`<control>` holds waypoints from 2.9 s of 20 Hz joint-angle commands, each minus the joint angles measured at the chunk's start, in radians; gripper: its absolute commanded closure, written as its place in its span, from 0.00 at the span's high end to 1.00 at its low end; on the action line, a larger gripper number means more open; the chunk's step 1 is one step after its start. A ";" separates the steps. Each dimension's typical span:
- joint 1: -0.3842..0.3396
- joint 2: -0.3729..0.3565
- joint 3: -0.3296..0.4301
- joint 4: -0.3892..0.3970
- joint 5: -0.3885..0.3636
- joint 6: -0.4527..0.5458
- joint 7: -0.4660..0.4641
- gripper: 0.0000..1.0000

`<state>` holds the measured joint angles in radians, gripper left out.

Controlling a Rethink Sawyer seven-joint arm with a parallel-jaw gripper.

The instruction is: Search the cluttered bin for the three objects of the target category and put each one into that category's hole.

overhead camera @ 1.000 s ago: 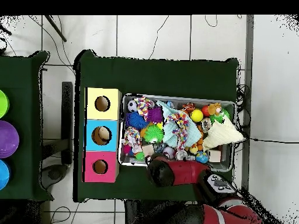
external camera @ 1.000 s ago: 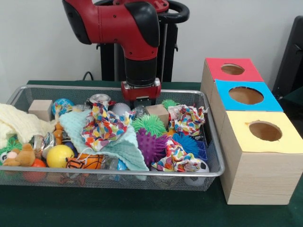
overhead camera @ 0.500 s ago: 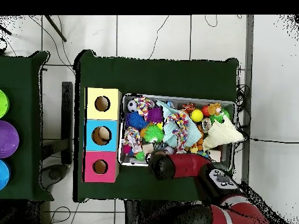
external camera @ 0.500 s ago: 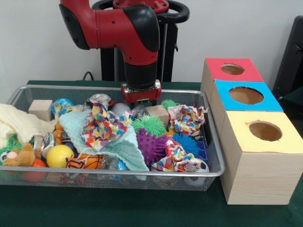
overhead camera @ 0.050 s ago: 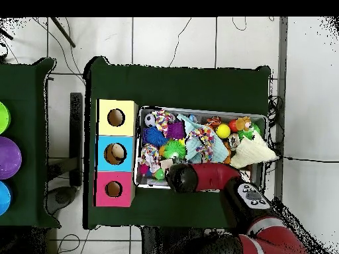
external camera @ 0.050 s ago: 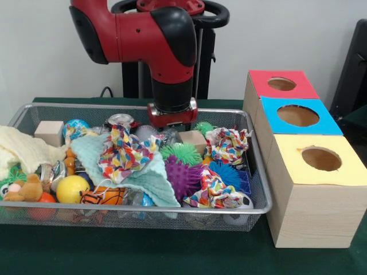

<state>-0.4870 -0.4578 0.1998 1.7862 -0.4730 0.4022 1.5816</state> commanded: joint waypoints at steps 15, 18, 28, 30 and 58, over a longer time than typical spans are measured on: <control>-0.091 -0.221 0.135 -0.025 0.042 0.178 -0.030 1.00; -0.098 -0.219 0.136 -0.010 0.032 0.157 -0.019 1.00; -0.089 -0.133 0.122 -0.027 -0.014 0.056 0.027 1.00; -0.086 -0.123 0.118 -0.026 -0.018 0.040 0.035 1.00; -0.053 -0.271 0.115 0.064 0.035 0.100 0.052 0.00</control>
<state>-0.5453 -0.6501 0.2585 1.7820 -0.4660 0.4864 1.5816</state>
